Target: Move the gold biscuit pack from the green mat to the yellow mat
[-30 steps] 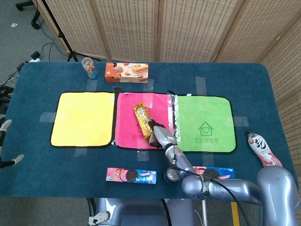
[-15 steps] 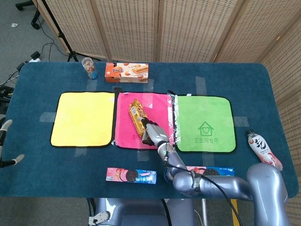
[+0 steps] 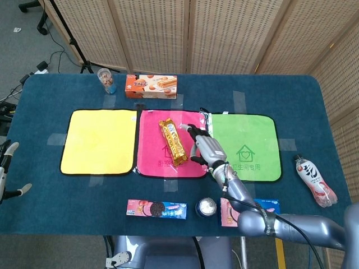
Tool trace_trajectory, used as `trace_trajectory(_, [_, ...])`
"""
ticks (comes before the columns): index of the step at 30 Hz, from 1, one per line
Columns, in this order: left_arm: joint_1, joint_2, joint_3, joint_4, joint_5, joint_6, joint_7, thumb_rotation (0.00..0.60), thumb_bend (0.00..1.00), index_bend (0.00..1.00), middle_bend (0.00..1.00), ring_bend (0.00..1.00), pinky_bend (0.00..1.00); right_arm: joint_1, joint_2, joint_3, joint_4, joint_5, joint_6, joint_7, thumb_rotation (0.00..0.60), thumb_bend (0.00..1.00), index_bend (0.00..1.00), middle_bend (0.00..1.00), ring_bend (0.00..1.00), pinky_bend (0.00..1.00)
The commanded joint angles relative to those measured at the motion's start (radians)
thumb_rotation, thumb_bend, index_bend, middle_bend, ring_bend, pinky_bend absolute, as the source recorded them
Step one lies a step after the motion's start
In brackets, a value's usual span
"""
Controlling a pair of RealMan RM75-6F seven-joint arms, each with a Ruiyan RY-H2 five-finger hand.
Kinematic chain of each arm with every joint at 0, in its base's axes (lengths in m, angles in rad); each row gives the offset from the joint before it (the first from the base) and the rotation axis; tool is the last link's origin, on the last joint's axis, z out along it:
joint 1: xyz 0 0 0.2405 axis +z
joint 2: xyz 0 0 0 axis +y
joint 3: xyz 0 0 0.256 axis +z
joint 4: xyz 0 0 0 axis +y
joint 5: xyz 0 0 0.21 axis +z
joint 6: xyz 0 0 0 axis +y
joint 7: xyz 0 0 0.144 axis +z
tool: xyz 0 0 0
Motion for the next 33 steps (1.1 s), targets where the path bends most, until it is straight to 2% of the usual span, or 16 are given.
trace_trajectory(1, [-0.021, 0.001, 0.001, 0.01, 0.022, -0.02, -0.008, 0.6, 0.0, 0.0, 0.0, 0.0, 0.0, -0.18, 0.144, -0.136, -0.035, -0.383, 0.171, 0.017, 0.6, 0.65, 0.0, 0.0, 0.0, 0.04])
trace_trajectory(2, [-0.03, 0.002, 0.001, 0.016, 0.028, -0.03, -0.009, 0.6, 0.0, 0.0, 0.0, 0.0, 0.0, -0.207, 0.145, -0.162, -0.007, -0.458, 0.21, 0.023, 0.6, 0.5, 0.0, 0.0, 0.0, 0.04])
trace_trajectory(4, [-0.054, 0.006, 0.002, 0.025, 0.043, -0.062, -0.016, 0.6, 0.0, 0.0, 0.0, 0.0, 0.0, -0.271, 0.148, -0.224, 0.079, -0.61, 0.3, 0.046, 0.6, 0.4, 0.0, 0.0, 0.0, 0.04])
trace_trajectory(7, [-0.087, 0.015, -0.001, 0.03, 0.053, -0.105, -0.025, 0.6, 0.0, 0.0, 0.0, 0.0, 0.0, -0.352, 0.142, -0.286, 0.199, -0.748, 0.399, 0.115, 0.6, 0.39, 0.0, 0.0, 0.0, 0.04])
trace_trajectory(9, [-0.109, 0.019, -0.004, 0.03, 0.057, -0.129, -0.016, 0.6, 0.0, 0.0, 0.0, 0.0, 0.0, -0.402, 0.132, -0.312, 0.276, -0.799, 0.463, 0.146, 0.6, 0.39, 0.0, 0.0, 0.0, 0.04])
trace_trajectory(12, [-0.141, 0.022, -0.01, 0.023, 0.072, -0.155, -0.002, 0.6, 0.0, 0.0, 0.0, 0.0, 0.0, -0.475, 0.103, -0.332, 0.385, -0.843, 0.555, 0.186, 0.6, 0.35, 0.0, 0.0, 0.0, 0.02])
trace_trajectory(19, [-0.246, 0.028, -0.026, -0.023, 0.166, -0.225, -0.022, 0.6, 0.0, 0.0, 0.0, 0.0, 0.0, -0.619, 0.052, -0.353, 0.511, -0.847, 0.677, 0.297, 0.6, 0.0, 0.0, 0.0, 0.0, 0.0])
trace_trajectory(24, [-0.336, 0.034, -0.039, -0.075, 0.163, -0.342, -0.012, 0.6, 0.01, 0.0, 0.0, 0.0, 0.0, -0.666, 0.058, -0.342, 0.519, -0.86, 0.705, 0.378, 0.6, 0.0, 0.0, 0.0, 0.0, 0.0])
trace_trajectory(26, [-0.404, 0.027, -0.054, -0.102, 0.142, -0.436, -0.007, 0.6, 0.05, 0.0, 0.0, 0.0, 0.0, -0.683, 0.064, -0.333, 0.52, -0.873, 0.717, 0.414, 0.6, 0.0, 0.0, 0.0, 0.0, 0.0])
trace_trajectory(29, [-0.509, -0.006, -0.085, -0.112, 0.08, -0.58, -0.006, 0.6, 0.18, 0.0, 0.0, 0.0, 0.0, -0.693, 0.078, -0.319, 0.522, -0.887, 0.718, 0.431, 0.6, 0.0, 0.0, 0.0, 0.0, 0.0])
trace_trajectory(32, [-0.605, -0.076, -0.124, -0.089, 0.004, -0.675, 0.043, 0.6, 0.43, 0.0, 0.0, 0.0, 0.0, -0.699, 0.089, -0.302, 0.518, -0.88, 0.697, 0.458, 0.6, 0.0, 0.0, 0.0, 0.0, 0.0])
trace_trajectory(33, [-0.626, -0.096, -0.131, -0.08, -0.021, -0.692, 0.064, 0.6, 0.58, 0.0, 0.0, 0.0, 0.0, -0.701, 0.091, -0.298, 0.517, -0.879, 0.691, 0.464, 0.6, 0.0, 0.0, 0.0, 0.0, 0.0])
